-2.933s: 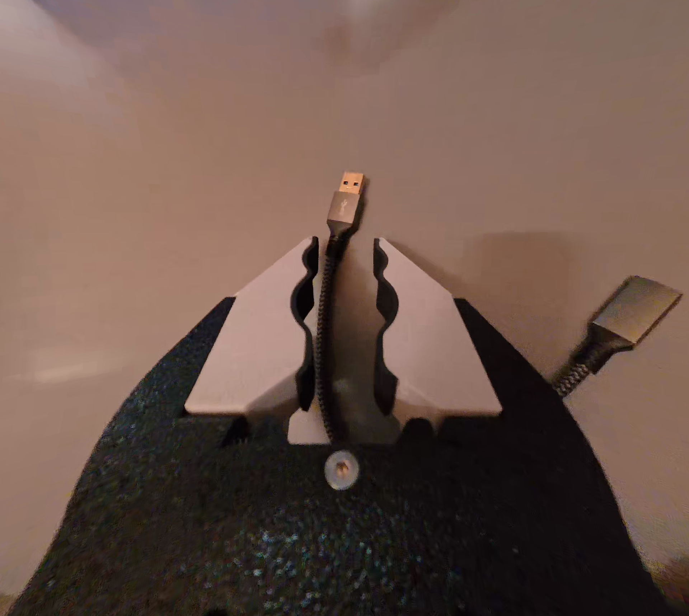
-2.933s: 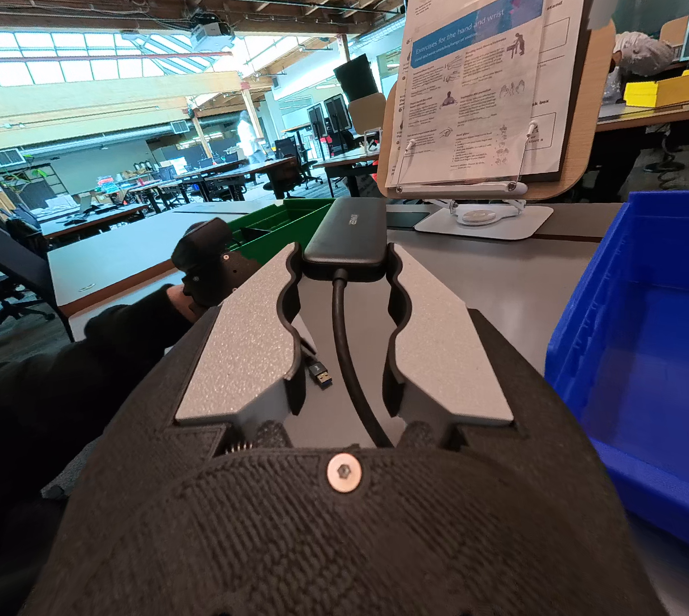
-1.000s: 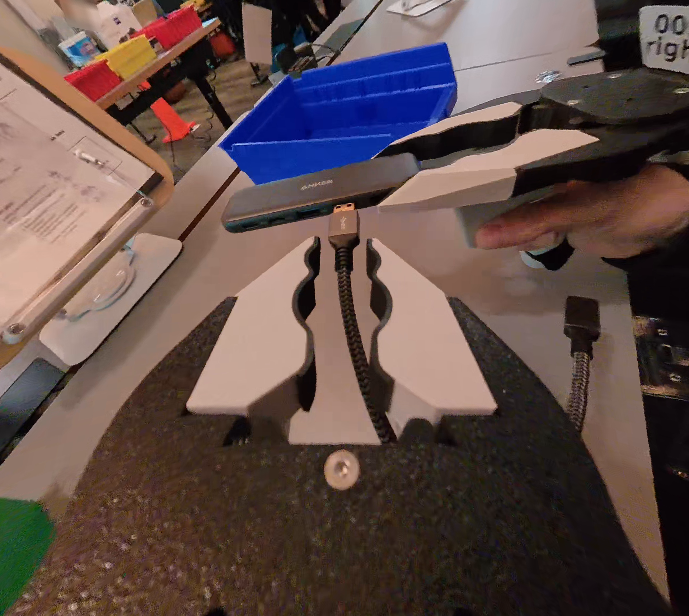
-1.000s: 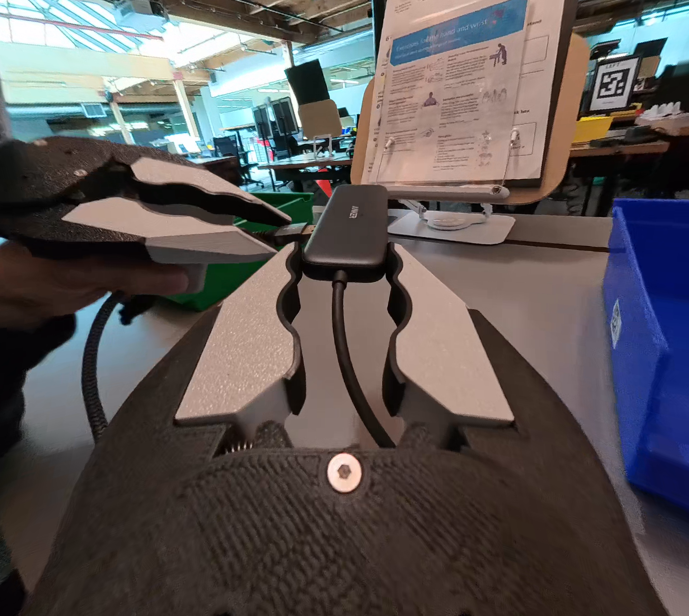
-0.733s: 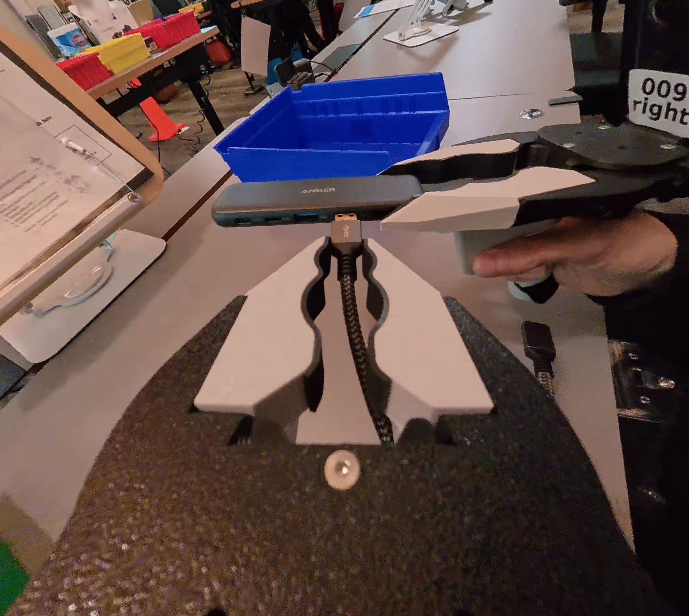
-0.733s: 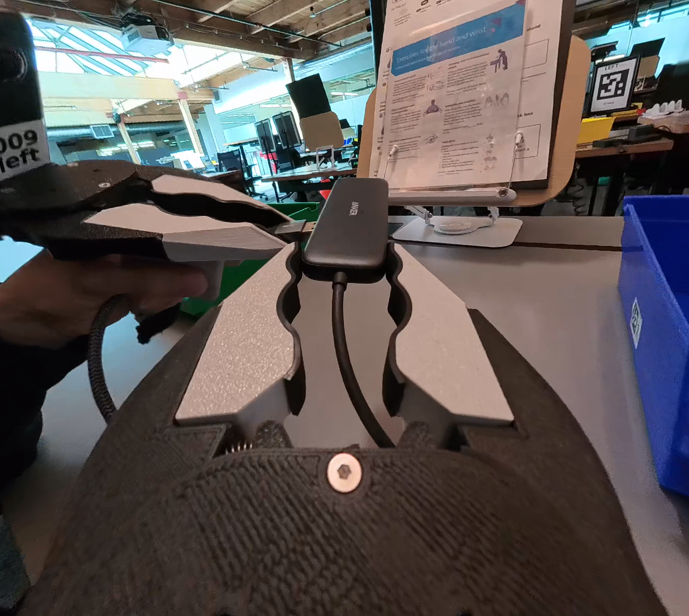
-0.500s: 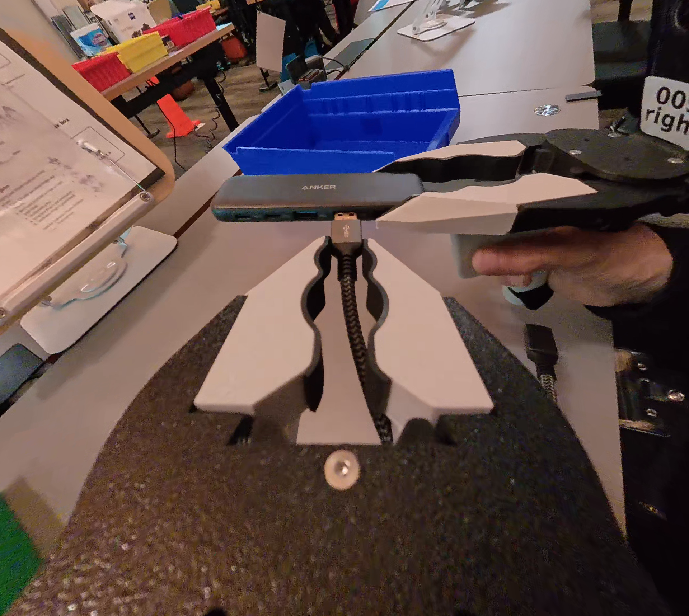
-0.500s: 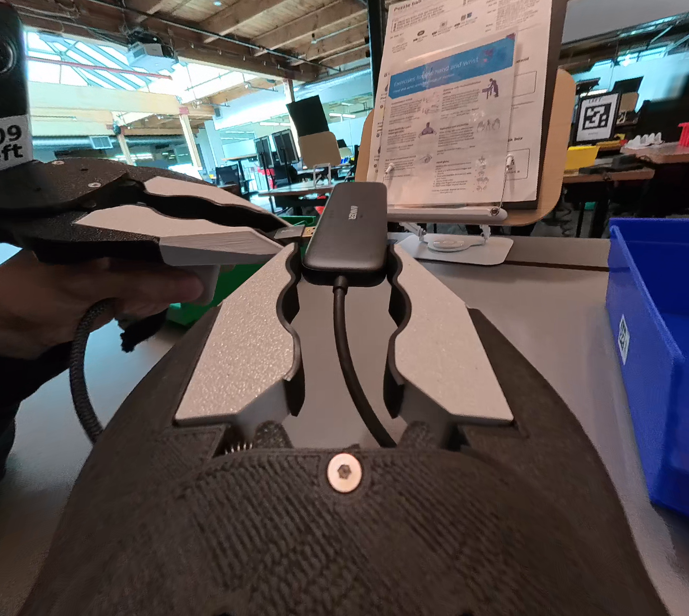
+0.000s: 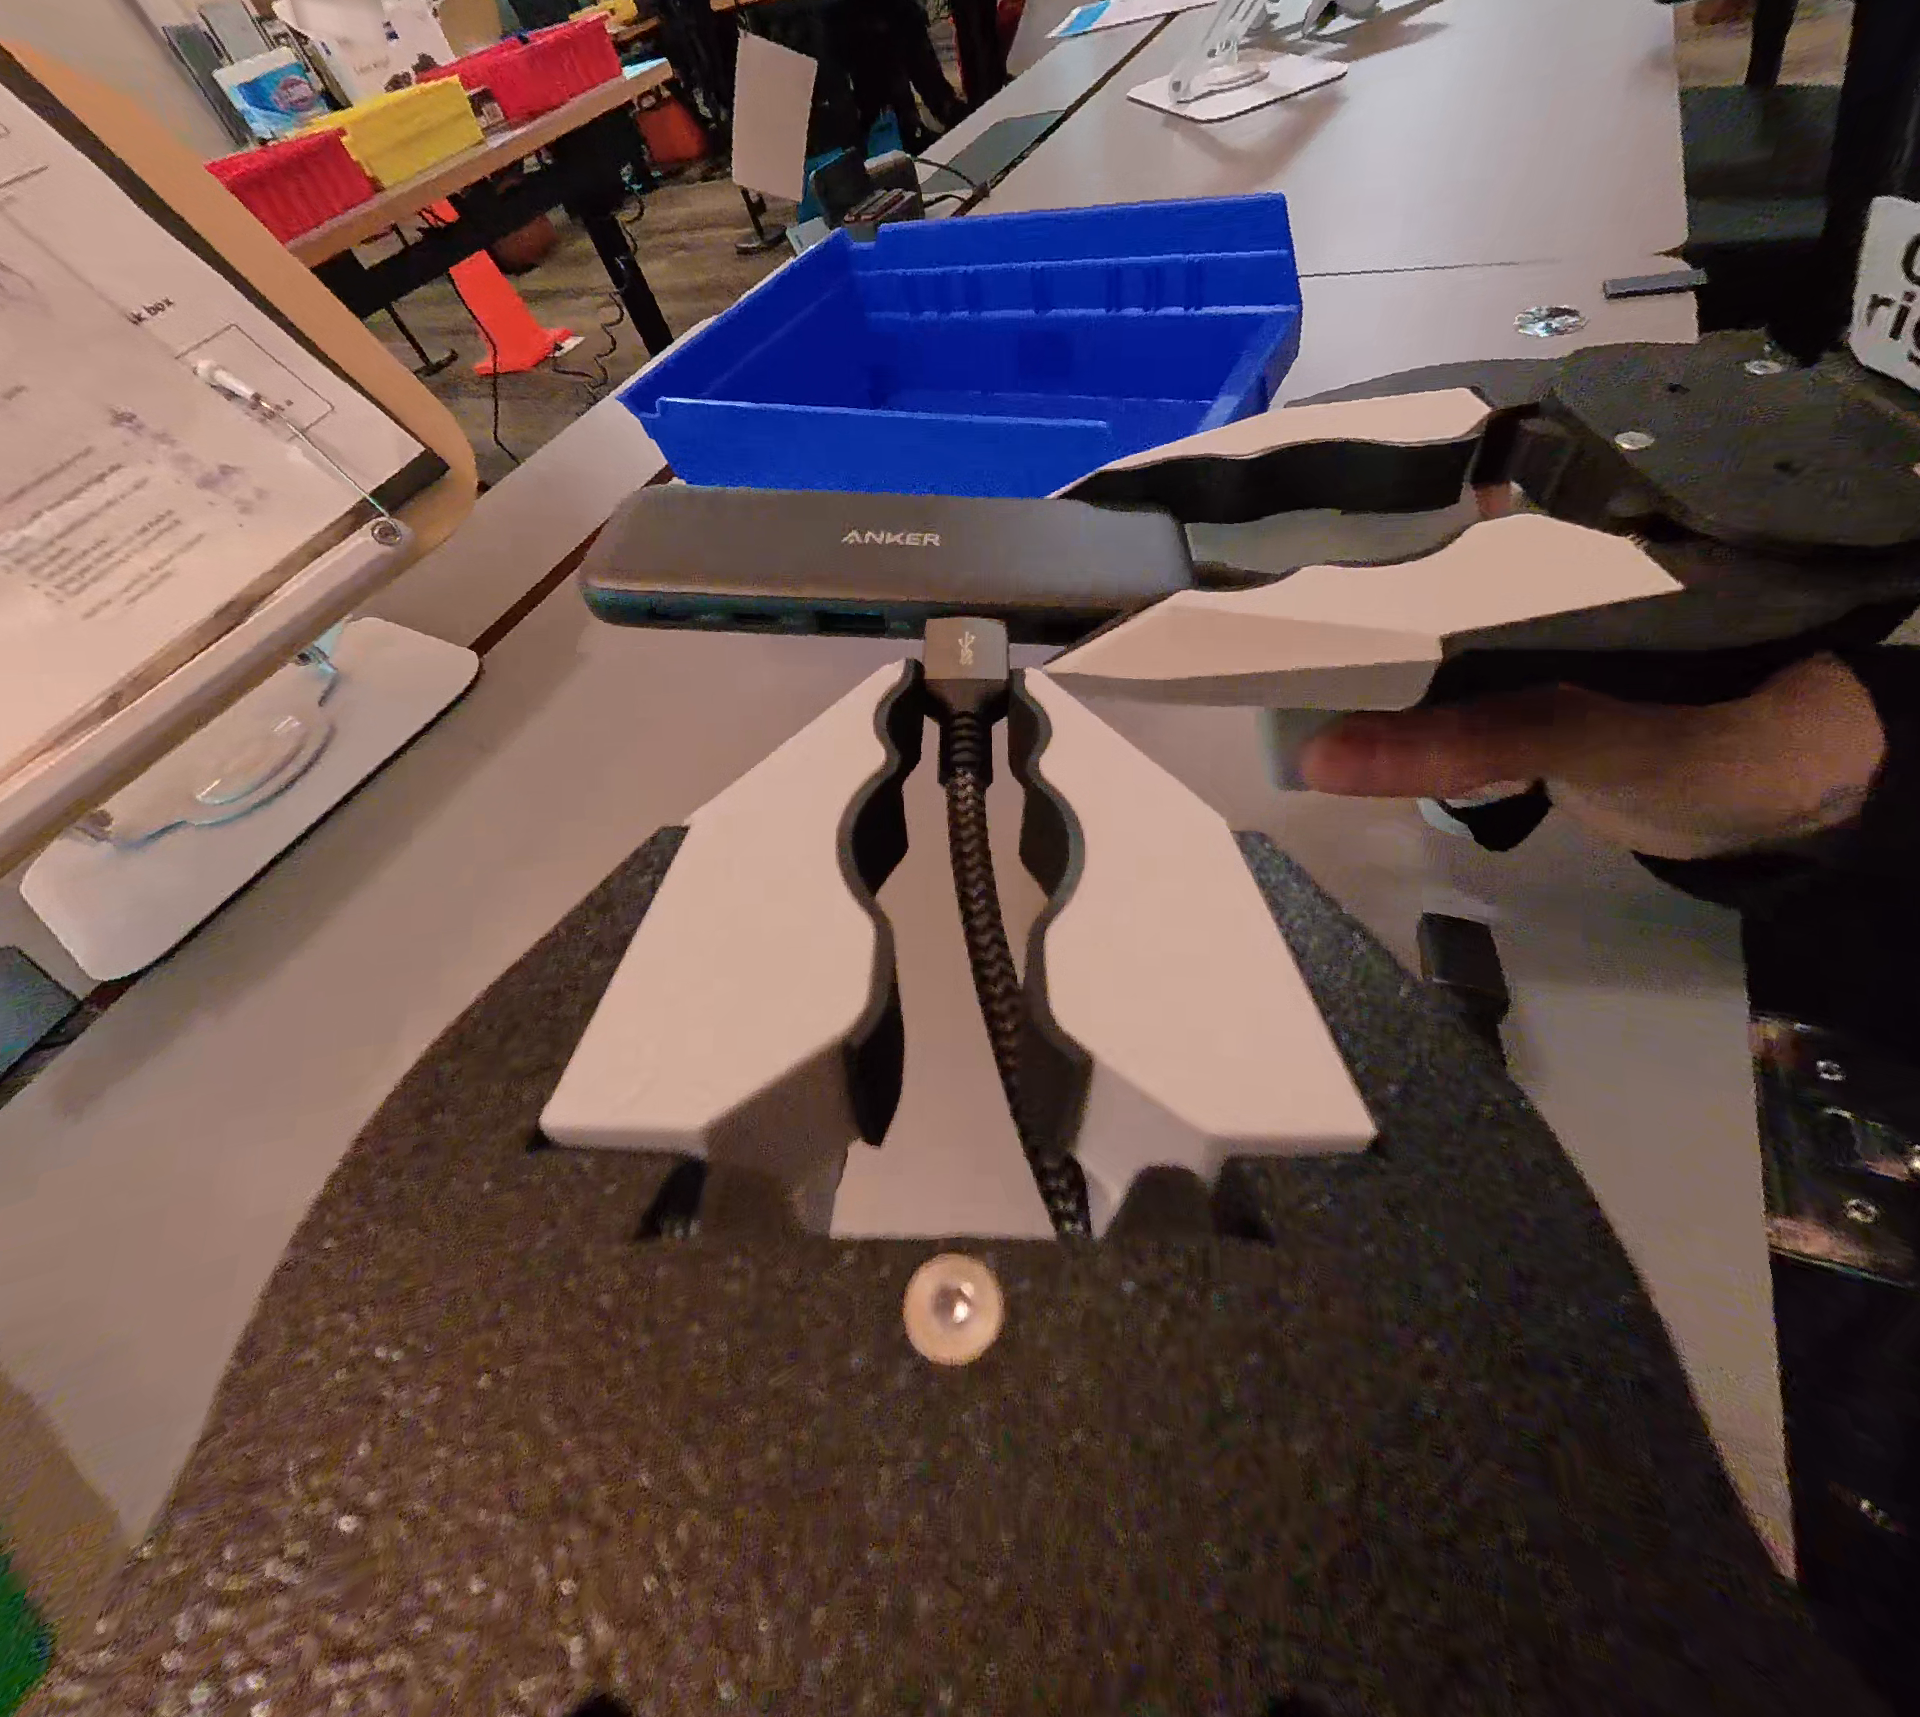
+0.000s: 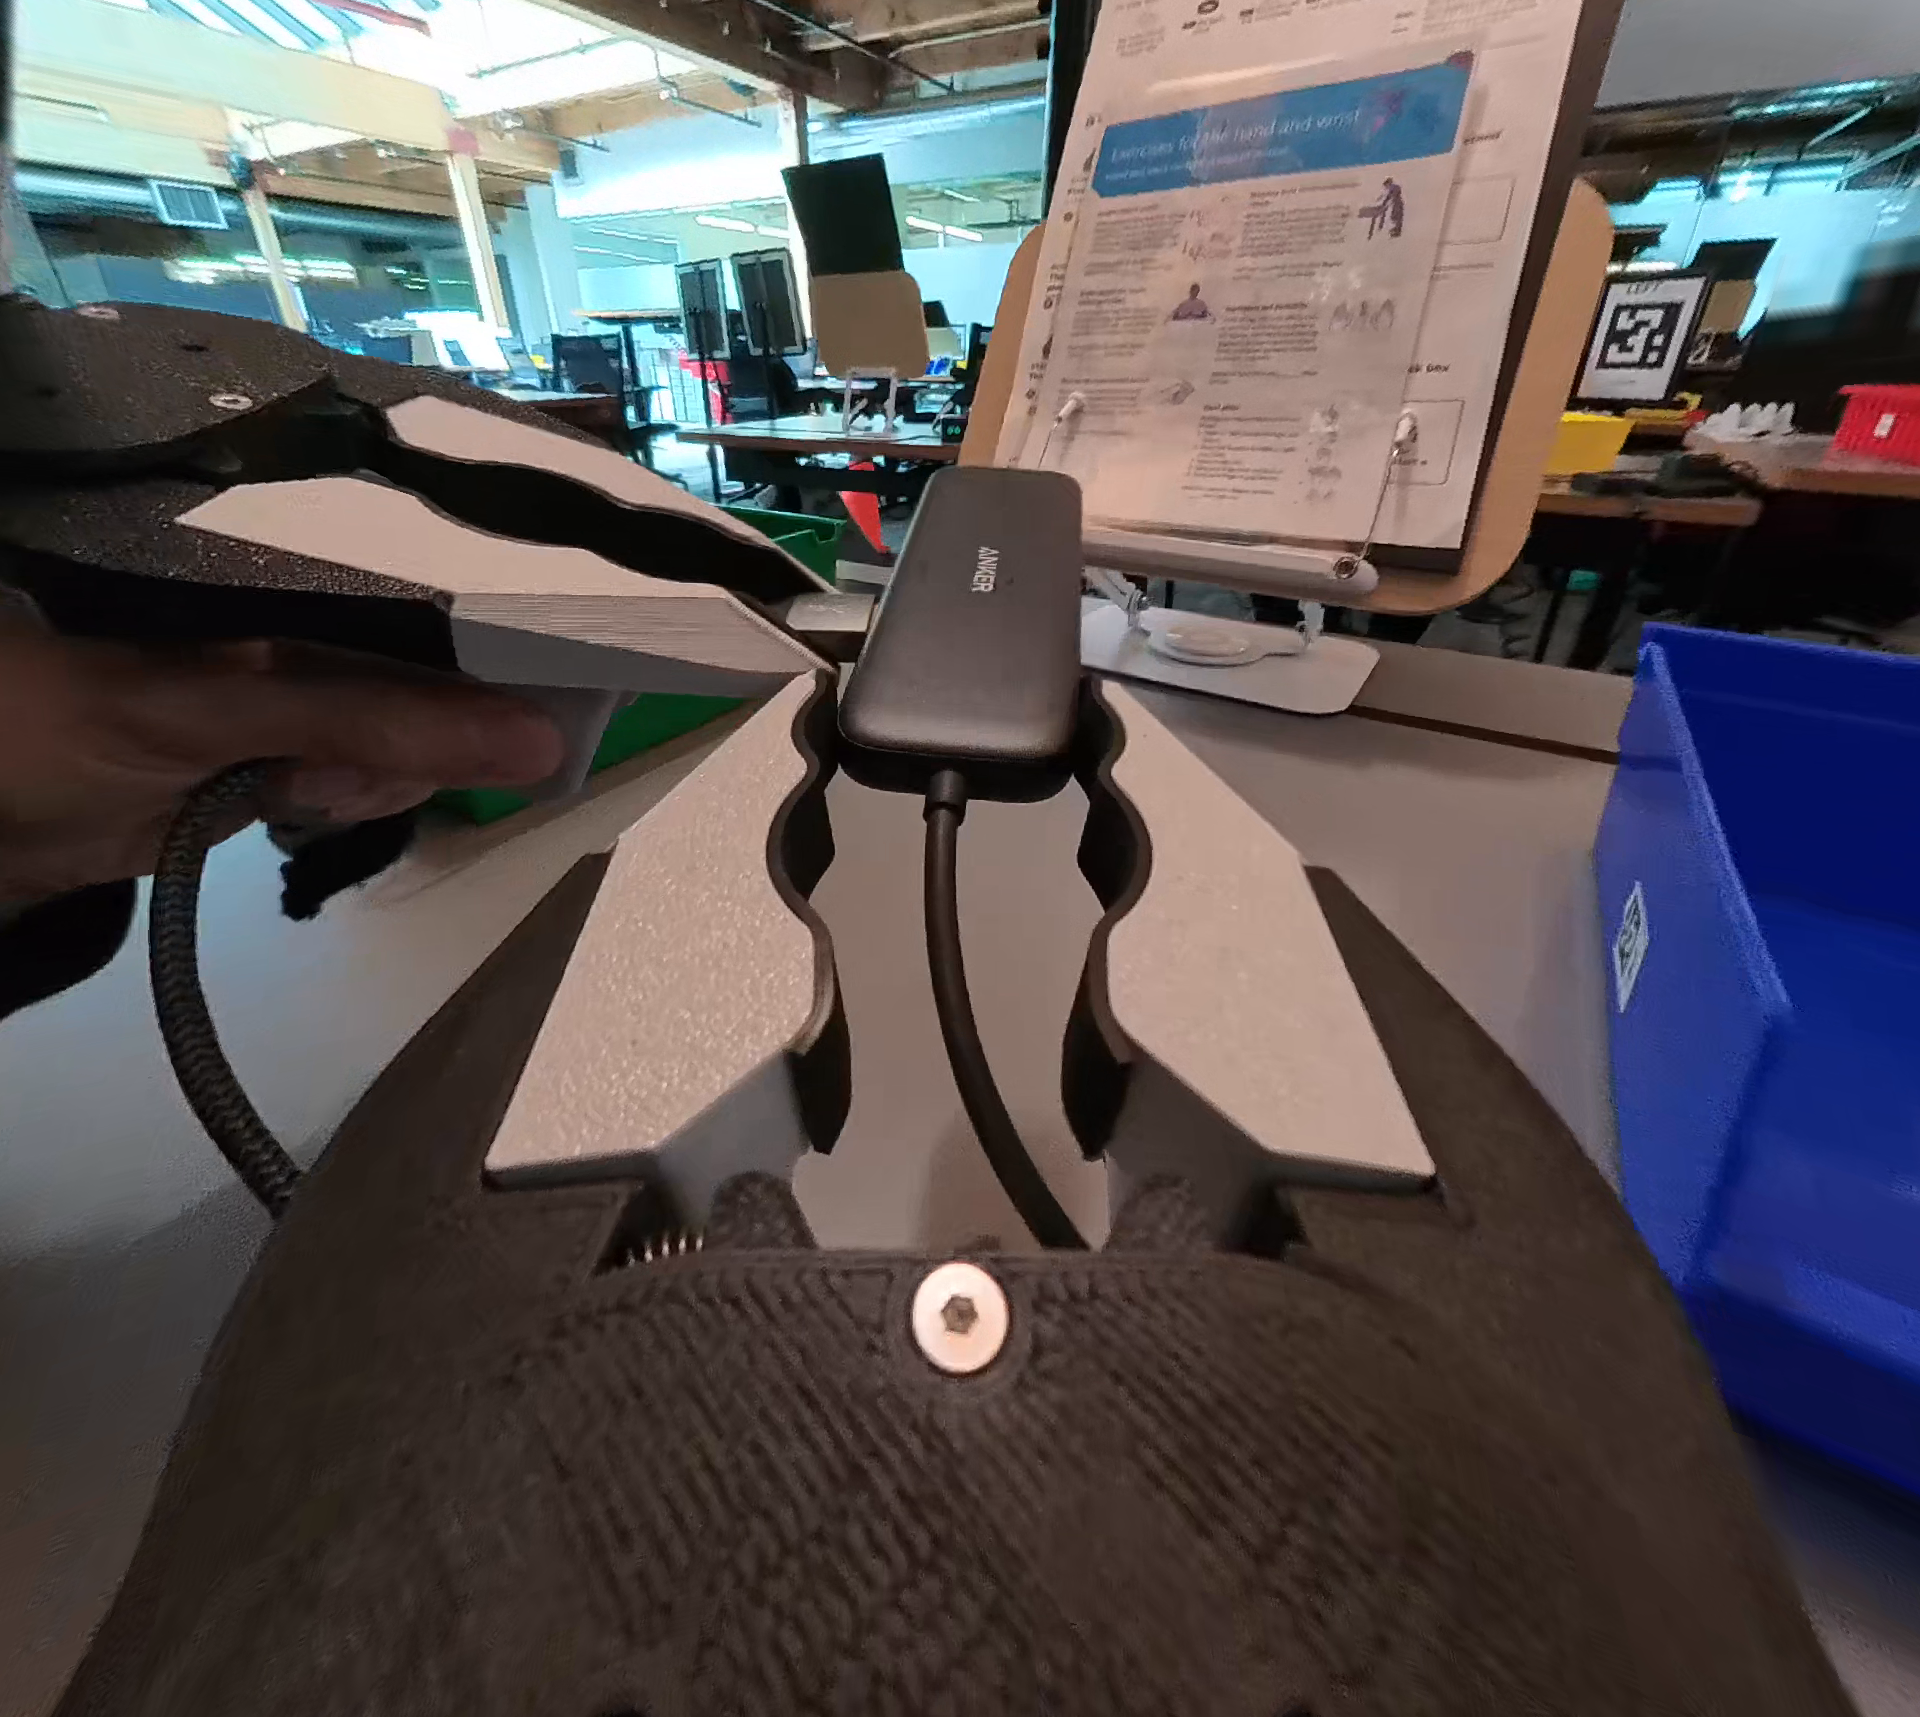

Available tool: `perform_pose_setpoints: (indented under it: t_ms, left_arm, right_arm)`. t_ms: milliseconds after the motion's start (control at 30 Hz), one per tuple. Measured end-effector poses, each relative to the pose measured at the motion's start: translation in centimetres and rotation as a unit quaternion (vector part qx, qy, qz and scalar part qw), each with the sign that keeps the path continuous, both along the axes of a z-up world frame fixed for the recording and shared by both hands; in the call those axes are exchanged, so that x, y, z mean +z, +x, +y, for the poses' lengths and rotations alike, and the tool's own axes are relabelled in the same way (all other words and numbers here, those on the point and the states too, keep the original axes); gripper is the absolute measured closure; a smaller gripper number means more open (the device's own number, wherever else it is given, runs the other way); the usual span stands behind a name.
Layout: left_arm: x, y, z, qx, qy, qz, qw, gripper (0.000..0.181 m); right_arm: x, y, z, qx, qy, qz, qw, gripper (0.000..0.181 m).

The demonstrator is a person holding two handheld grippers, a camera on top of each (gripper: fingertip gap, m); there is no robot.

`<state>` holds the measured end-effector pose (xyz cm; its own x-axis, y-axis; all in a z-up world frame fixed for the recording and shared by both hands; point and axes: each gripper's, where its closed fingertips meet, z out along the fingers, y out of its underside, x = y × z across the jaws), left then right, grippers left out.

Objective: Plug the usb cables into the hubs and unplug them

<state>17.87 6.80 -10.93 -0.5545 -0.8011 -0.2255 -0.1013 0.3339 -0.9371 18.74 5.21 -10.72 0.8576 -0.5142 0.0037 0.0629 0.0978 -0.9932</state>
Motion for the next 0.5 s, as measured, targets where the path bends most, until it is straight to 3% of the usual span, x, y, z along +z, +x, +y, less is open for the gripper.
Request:
perform_pose_setpoints:
  t_ms: [100, 267, 333, 400, 500]
  left_arm:
    - [-0.9, 0.3, 0.7, -0.009, 0.029, 0.013, 0.999, 0.168]
    - [-0.1, 0.2, 0.3, -0.032, -0.012, -0.012, 0.999, 0.167]
    - [1.7, 0.0, 1.2, -0.003, -0.02, -0.037, 0.999, 0.149]
    - [4.2, -0.8, 3.6, 0.029, -0.044, -0.05, 0.997, 0.145]
    - [6.1, -2.0, 11.8, 0.149, -0.048, -0.032, 0.987, 0.145]
  right_arm:
    - [-0.5, 0.0, 0.4, -0.001, -0.038, -0.02, 0.999, 0.136]
    - [0.2, 0.1, 0.0, 0.0, -0.027, -0.017, 0.999, 0.136]
    - [0.6, 1.0, -0.9, -0.035, -0.029, -0.021, 0.999, 0.136]
    - [0.9, 2.0, -2.2, -0.057, -0.024, -0.011, 0.998, 0.136]
    - [1.5, 3.1, -3.9, -0.069, -0.008, 0.0, 0.998, 0.136]
